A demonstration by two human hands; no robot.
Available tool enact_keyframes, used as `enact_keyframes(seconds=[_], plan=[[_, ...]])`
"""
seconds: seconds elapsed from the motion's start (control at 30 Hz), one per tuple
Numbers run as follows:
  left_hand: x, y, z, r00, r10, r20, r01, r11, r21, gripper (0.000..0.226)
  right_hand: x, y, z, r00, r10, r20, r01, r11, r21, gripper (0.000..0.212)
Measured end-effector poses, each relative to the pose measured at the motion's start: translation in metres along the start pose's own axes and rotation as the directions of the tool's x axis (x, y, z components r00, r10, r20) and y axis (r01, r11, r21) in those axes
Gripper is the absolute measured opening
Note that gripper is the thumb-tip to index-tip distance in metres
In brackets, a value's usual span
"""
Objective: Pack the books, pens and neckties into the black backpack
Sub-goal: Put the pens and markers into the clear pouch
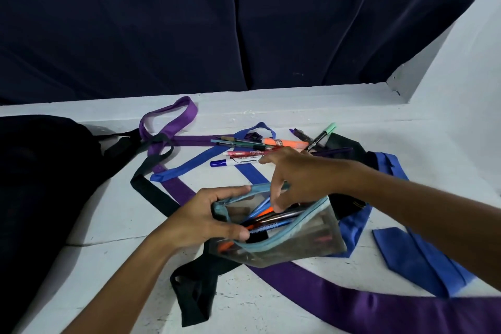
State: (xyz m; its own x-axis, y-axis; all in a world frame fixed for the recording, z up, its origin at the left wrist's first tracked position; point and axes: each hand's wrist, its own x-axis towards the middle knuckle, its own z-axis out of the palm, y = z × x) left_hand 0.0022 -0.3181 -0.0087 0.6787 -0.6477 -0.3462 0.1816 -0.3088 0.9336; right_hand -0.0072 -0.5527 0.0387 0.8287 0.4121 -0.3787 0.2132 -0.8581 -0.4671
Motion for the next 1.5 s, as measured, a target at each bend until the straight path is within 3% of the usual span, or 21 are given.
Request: enact_keyframes(seconds=[0.07,0.17,0.23,0.33,0.63,0.73,0.83,0.93,1.0,1.1,1.3,1.4,1.5], plan=[[0.000,0.000,-0.001,1.000,-0.003,-0.002,0.003,1.000,0.003,0.093,0.004,0.003,-0.010,0.998,-0.055,0.017,0.054,0.997,0.061,0.014],[0.000,-0.001,0.000,1.000,-0.007,-0.017,0.008,1.000,0.025,0.097,0.030,0.021,-0.029,0.976,-0.050,-0.212,0.094,0.975,0.201,0.014],[-0.001,-0.002,0.000,1.000,-0.010,-0.020,0.011,0.999,0.033,0.092,0.055,0.034,-0.027,0.947,-0.001,-0.320,0.055,0.985,0.162,0.015],[-0.004,0.000,0.002,1.000,-0.004,-0.005,0.004,0.999,0.035,0.079,0.084,0.048,-0.011,0.955,0.046,-0.293,-0.027,0.997,0.066,0.012],[-0.004,-0.005,0.000,1.000,0.012,-0.004,-0.012,1.000,-0.008,0.077,0.102,0.059,0.012,0.965,0.097,-0.244,-0.119,0.990,-0.077,0.014],[-0.004,-0.005,0.000,1.000,0.017,0.005,-0.017,1.000,-0.007,0.079,0.079,0.060,-0.001,0.937,0.070,-0.342,-0.064,0.997,0.030,0.013],[-0.004,-0.006,0.000,1.000,0.011,-0.003,-0.011,1.000,-0.009,0.080,0.041,0.050,-0.027,0.875,0.063,-0.480,0.065,0.967,0.245,0.001],[-0.003,-0.007,-0.003,1.000,0.013,-0.006,-0.013,1.000,0.024,0.094,0.001,0.043,-0.047,0.836,0.084,-0.542,0.204,0.870,0.450,0.016],[-0.002,-0.007,-0.002,1.000,0.015,-0.011,-0.015,1.000,0.026,0.100,-0.018,0.042,-0.052,0.844,0.082,-0.530,0.252,0.812,0.526,0.016],[-0.002,-0.004,0.000,1.000,0.017,-0.008,-0.017,1.000,0.019,0.101,-0.027,0.040,-0.041,0.912,0.034,-0.409,0.206,0.824,0.527,0.013],[-0.003,-0.001,0.001,1.000,0.024,-0.010,-0.024,0.999,0.047,0.098,-0.017,0.025,0.005,0.957,-0.037,-0.286,0.130,0.942,0.311,0.004],[-0.003,0.000,0.002,1.000,0.026,0.005,-0.026,1.000,0.017,0.098,-0.012,0.011,0.015,0.967,-0.113,-0.228,0.132,0.988,0.074,0.010],[-0.003,-0.001,0.002,1.000,0.031,-0.005,-0.031,0.999,0.018,0.100,-0.010,0.006,0.003,0.980,-0.122,-0.156,0.144,0.980,0.136,0.017]])
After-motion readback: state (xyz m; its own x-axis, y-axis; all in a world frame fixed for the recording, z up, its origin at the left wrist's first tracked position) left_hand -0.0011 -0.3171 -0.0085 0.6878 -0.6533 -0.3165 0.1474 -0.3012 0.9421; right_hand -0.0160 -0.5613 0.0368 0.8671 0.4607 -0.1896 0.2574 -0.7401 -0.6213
